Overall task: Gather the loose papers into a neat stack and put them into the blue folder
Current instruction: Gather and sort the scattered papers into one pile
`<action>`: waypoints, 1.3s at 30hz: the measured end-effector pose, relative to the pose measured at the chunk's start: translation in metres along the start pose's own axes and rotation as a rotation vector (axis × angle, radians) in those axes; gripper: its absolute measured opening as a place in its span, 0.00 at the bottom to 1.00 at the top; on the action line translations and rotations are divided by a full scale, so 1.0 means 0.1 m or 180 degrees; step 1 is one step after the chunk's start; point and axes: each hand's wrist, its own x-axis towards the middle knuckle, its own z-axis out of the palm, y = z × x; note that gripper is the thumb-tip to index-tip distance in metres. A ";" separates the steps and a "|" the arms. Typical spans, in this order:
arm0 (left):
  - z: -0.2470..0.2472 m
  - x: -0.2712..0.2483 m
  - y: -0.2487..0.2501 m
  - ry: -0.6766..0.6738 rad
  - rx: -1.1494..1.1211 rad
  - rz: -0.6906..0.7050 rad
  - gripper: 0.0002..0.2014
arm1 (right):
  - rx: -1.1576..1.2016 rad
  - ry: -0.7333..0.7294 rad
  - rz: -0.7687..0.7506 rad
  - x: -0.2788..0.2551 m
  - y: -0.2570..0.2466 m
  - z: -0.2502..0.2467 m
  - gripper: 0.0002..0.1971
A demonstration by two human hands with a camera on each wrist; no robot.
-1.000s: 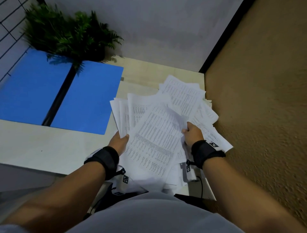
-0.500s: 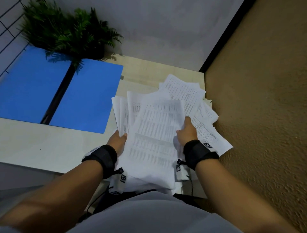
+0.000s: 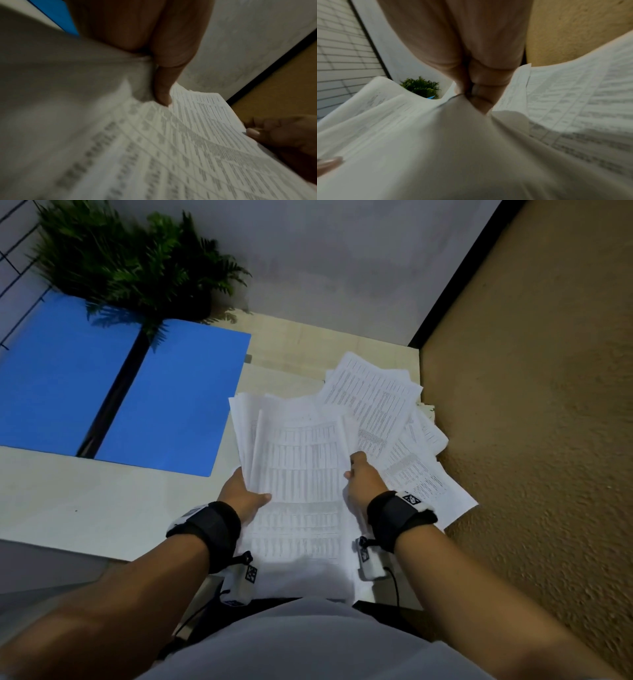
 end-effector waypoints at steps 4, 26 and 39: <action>-0.06 0.04 -0.03 0.0329 -0.0297 -0.0190 0.24 | 0.1073 0.1151 0.0610 0.21 0.15 -0.18 0.14; -0.22 0.12 -0.23 0.0175 -0.0860 -0.0170 0.24 | -0.0910 0.0658 0.0558 0.45 0.83 -0.82 0.11; -0.15 0.10 -0.18 0.0071 -0.0727 -0.0236 0.24 | 0.0485 0.1585 0.0040 0.04 0.42 -1.02 0.10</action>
